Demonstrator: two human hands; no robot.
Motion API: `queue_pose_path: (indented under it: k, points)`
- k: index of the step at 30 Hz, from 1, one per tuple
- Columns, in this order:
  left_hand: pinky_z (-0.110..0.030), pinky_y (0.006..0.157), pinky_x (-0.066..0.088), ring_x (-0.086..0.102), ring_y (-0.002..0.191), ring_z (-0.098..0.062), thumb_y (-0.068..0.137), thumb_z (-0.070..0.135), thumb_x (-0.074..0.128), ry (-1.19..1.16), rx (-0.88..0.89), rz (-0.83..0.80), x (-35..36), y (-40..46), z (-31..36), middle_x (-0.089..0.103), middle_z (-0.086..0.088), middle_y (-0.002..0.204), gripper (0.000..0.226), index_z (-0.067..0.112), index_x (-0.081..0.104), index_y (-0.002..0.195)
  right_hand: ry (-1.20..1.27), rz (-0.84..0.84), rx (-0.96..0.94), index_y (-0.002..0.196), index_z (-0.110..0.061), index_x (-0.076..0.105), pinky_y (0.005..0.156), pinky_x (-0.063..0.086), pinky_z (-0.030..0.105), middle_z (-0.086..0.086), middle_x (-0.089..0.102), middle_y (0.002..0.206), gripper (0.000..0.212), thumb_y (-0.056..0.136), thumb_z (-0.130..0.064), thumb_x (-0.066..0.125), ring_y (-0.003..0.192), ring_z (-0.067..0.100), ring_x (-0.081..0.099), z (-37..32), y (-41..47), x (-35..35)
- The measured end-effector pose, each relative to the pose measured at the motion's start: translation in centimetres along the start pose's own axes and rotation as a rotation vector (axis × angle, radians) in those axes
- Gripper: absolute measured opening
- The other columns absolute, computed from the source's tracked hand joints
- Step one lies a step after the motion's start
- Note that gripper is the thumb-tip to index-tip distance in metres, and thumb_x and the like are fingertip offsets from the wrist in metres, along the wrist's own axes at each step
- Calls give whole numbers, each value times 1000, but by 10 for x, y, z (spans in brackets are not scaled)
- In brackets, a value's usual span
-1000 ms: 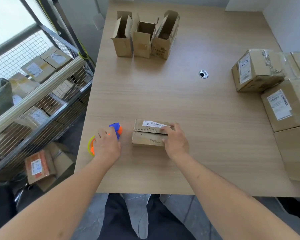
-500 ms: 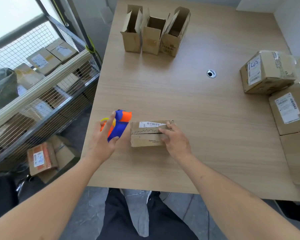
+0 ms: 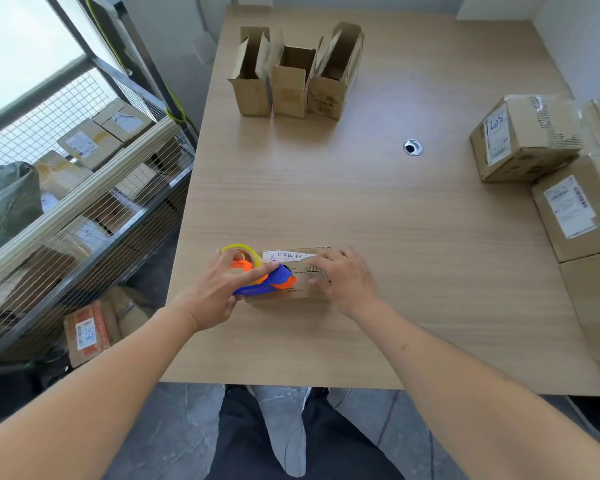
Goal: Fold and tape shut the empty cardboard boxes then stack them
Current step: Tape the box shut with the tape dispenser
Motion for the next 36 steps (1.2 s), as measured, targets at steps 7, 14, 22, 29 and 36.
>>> queue_pose_path:
  k: [7,14,22,29,36]
  points:
    - [-52,90,51,42,106,-32,79,-1,71,57,-9,4,-1,3,4,40,-9,130,108,58,21,155,658,-200,98,117,-13,76,89,48,20,-10,70,105,23,100,-7,61,91,4,62,-11,25,-1]
    - [-55,99,47,47,108,-35,79,2,74,141,-3,13,-2,3,8,42,-12,130,113,58,14,156,771,-440,284,109,-21,79,71,44,12,-11,68,82,16,100,-20,65,72,-1,56,-13,33,7]
    - [-61,105,41,42,113,-35,76,-2,78,145,3,36,-3,3,10,44,-13,126,110,51,25,157,783,-496,315,98,-23,77,72,46,21,-10,68,77,18,100,-36,65,69,2,58,-13,41,9]
    - [-67,115,32,47,118,-38,79,-1,76,139,-6,4,-2,3,8,41,-12,127,112,55,18,157,746,-520,238,100,-31,77,83,55,31,-1,76,96,12,97,-23,67,80,5,64,-9,43,9]
    - [-65,119,21,46,123,-38,80,-1,74,120,-15,-24,-1,4,8,39,-12,130,111,55,16,157,749,-489,240,99,-30,74,82,55,33,-5,72,94,18,98,-16,64,75,4,64,-14,43,8]
Point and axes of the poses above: each hand's wrist, its own y-axis towards the middle knuckle, its own x-axis out of the palm, z = x × y, the point moved 4 cm from there along y, towards the middle knuckle
